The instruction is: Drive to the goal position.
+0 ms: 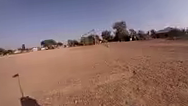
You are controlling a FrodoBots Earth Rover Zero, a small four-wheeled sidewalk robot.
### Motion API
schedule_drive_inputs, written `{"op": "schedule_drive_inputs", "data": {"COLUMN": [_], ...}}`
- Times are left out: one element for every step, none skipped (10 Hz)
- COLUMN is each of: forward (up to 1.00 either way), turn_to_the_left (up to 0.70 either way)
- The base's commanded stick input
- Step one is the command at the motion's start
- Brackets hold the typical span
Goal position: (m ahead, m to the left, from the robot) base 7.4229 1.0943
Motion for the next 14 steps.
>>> {"op": "schedule_drive_inputs", "data": {"forward": [1.0,1.0,1.0,1.0,1.0,1.0,1.0,1.0,1.0,1.0,1.0,1.0,1.0,1.0], "turn_to_the_left": [0.0,0.0,0.0,0.01,0.03,0.17,0.35,0.26,0.06,0.01,0.0,0.0,0.0,0.0]}}
